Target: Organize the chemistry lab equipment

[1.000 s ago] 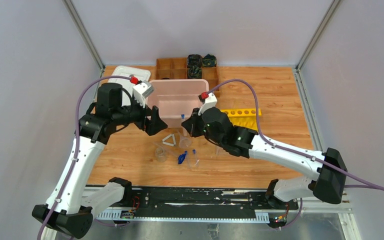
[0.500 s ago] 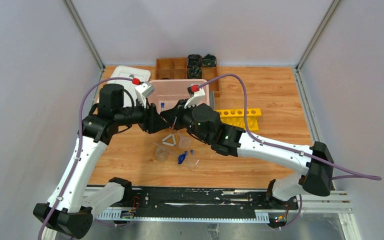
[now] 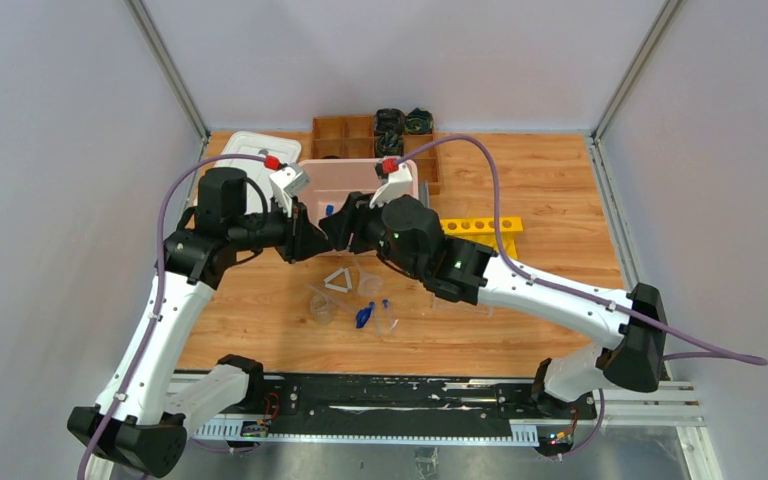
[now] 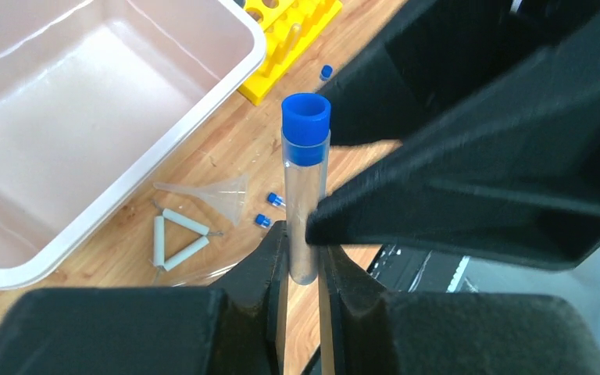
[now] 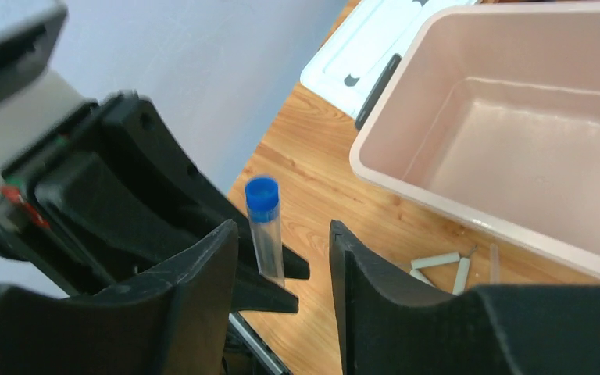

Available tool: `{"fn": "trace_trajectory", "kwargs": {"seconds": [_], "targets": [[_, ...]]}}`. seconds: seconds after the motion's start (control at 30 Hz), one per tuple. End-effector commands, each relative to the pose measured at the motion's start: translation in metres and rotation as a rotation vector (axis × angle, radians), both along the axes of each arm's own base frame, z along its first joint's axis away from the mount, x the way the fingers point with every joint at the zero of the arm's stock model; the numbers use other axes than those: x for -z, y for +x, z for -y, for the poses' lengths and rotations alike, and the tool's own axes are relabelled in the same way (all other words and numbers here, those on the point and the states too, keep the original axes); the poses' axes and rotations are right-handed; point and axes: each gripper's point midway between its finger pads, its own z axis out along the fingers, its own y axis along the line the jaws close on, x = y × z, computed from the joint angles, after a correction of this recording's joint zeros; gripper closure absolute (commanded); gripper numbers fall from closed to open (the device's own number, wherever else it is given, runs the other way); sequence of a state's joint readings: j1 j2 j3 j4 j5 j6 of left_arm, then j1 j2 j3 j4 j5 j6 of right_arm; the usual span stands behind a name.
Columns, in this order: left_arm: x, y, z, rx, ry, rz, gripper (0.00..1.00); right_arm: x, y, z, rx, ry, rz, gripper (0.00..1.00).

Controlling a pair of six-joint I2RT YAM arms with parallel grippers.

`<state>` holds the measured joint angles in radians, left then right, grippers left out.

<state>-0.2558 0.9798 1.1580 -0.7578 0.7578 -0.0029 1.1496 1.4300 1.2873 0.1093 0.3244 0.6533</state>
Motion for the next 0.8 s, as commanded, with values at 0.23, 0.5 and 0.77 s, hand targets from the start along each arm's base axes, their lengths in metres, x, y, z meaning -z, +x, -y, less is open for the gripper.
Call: {"fn": "trace_trajectory", "kwargs": {"seconds": [0.23, 0.5, 0.77], "targets": [[0.002, -0.013, 0.000, 0.115, 0.038, 0.103, 1.00, -0.003, 0.007, -0.001, -0.166, -0.142, -0.144, 0.52], [0.003, -0.014, -0.004, 0.117, 0.069, 0.136, 1.00, -0.002, 0.002, -0.007, -0.242, -0.148, -0.171, 0.65], [0.009, -0.005, -0.011, 0.064, 0.113, 0.136, 0.32, 0.009, 0.002, 0.018, -0.218, -0.195, -0.180, 1.00]]}}
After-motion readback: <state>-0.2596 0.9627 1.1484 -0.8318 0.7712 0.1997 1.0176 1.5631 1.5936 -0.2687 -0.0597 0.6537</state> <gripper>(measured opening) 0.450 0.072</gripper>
